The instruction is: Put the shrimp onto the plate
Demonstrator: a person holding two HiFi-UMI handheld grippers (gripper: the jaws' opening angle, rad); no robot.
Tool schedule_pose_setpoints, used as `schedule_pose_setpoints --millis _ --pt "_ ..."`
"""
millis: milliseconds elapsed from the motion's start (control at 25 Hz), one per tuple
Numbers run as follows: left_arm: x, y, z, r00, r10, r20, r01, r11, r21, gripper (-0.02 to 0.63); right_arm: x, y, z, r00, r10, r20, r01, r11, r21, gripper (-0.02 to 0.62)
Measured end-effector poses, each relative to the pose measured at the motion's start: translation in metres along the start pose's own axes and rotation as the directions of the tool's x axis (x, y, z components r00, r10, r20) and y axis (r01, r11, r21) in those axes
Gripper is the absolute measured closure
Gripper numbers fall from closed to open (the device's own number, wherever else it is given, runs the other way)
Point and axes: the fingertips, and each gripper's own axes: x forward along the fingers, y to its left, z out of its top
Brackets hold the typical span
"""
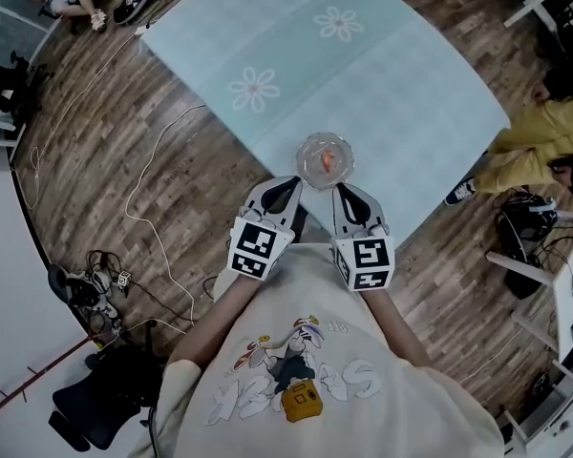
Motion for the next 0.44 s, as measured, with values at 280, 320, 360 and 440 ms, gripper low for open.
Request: schedule_pose_setpoints --millis 280,320,360,440 --pt "0.003 -0.02 0.007 1.0 -0.016 0.005 0.016 0.999 0.04 0.609 -0.007 -0.013 -0.004 1.0 -0.013 0.004 0.013 1.0 0.027 0.569" --pt "0.004 -0.021 0.007 1.0 -0.015 0.005 0.014 0.999 0.04 0.609 -0.007 -0.014 -0.005 1.0 -0.015 0.001 0.015 1.0 0.026 0.569" --pt "0.004 -0.022 0.006 1.0 -0.012 0.005 0.012 0.999 0.038 0.609 -0.006 -0.016 -0.007 1.0 -0.016 -0.003 0.016 1.0 0.023 0.569" --pt "0.004 -0.022 0.005 1.0 -0.007 0.007 0.007 0.999 0.033 0.609 -0.003 -0.019 -0.01 1.0 -0.018 -0.012 0.018 1.0 0.017 0.569"
